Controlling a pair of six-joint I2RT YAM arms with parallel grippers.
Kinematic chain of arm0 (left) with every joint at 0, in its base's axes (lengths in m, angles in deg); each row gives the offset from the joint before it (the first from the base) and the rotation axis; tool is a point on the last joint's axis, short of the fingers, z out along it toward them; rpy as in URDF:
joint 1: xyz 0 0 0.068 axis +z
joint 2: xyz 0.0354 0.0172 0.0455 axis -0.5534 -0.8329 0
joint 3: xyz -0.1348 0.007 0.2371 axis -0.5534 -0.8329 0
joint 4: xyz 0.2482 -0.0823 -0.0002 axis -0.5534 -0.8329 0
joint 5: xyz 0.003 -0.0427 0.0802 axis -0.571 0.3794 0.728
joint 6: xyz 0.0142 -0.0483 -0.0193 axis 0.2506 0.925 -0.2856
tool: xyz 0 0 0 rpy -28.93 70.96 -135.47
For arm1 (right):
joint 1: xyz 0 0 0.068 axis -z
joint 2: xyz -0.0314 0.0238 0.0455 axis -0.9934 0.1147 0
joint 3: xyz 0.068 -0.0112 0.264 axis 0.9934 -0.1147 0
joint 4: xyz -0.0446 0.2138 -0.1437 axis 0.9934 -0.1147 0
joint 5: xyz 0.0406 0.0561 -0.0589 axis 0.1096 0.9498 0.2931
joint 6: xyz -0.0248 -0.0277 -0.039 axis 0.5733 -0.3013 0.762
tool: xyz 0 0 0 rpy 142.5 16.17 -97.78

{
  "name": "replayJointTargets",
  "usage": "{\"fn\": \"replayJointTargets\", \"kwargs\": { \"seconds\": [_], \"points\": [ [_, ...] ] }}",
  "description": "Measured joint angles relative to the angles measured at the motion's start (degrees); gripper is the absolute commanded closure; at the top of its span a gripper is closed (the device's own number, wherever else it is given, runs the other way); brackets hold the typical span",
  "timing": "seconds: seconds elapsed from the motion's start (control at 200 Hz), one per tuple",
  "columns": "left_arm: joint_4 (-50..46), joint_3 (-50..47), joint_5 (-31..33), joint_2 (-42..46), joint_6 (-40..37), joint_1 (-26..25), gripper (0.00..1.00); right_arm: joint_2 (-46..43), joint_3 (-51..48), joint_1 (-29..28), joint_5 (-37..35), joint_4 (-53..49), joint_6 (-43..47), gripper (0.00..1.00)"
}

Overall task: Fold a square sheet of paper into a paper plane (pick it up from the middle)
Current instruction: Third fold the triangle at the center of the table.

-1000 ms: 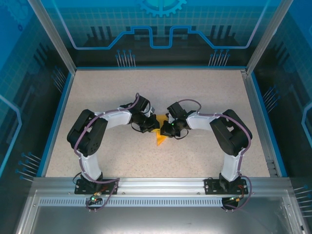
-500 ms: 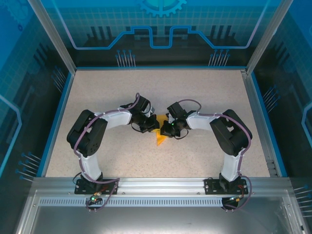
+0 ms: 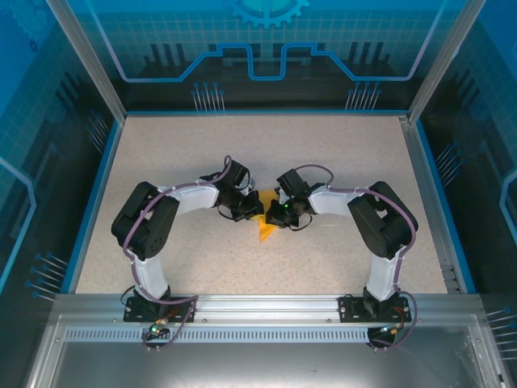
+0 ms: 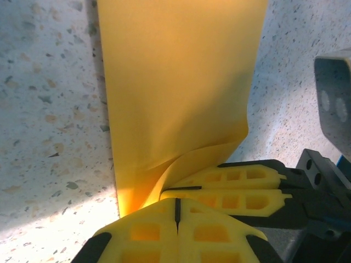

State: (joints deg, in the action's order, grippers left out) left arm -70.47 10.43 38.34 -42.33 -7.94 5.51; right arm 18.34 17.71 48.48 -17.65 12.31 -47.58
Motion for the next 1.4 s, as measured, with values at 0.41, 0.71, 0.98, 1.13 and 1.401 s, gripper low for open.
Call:
{"fn": "replayJointTargets", "kwargs": {
  "seconds": [0.41, 0.71, 0.98, 1.13, 1.401],
  "points": [
    [-0.15, 0.0, 0.26, -2.95, -0.07, -0.22, 0.96, -0.02, -0.02, 0.0, 0.07, 0.11, 0.02, 0.91],
    [-0.26, 0.0, 0.66, -2.95, -0.24, -0.26, 0.97, -3.41, -4.37, 0.22, 0.11, 4.37, 1.6, 0.89],
    [0.61, -0.72, 0.59, -2.95, -0.66, -0.26, 0.97, -5.51, -8.61, 0.61, 0.7, 8.2, 4.76, 0.89],
    [0.87, -0.92, 0.46, -2.95, -0.74, -0.26, 0.97, -5.31, -9.38, 1.14, 1.2, 9.31, 5.16, 0.9],
    [1.07, -1.07, 0.46, -2.95, -2.01, -0.24, 0.97, -5.53, -10.21, 2.25, 3.08, 11.04, 5.14, 0.89]
  ]
}}
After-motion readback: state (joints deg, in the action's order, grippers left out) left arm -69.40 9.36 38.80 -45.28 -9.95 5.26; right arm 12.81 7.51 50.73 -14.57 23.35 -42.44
